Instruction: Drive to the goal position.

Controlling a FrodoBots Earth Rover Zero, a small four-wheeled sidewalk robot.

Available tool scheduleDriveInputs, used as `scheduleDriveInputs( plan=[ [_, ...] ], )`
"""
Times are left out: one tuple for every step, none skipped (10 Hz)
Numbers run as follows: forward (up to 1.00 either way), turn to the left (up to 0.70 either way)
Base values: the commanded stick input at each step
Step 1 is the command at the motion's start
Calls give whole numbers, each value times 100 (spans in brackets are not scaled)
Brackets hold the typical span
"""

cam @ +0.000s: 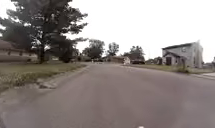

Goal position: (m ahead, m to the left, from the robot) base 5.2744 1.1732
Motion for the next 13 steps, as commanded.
scheduleDriveInputs(
  plan=[
    [70,1],
    [70,1],
    [70,1],
    [70,1],
    [70,1],
    [70,1],
    [70,1],
    [70,1],
    [70,1],
    [70,1],
    [70,1],
    [70,1],
    [70,1]
  ],
)
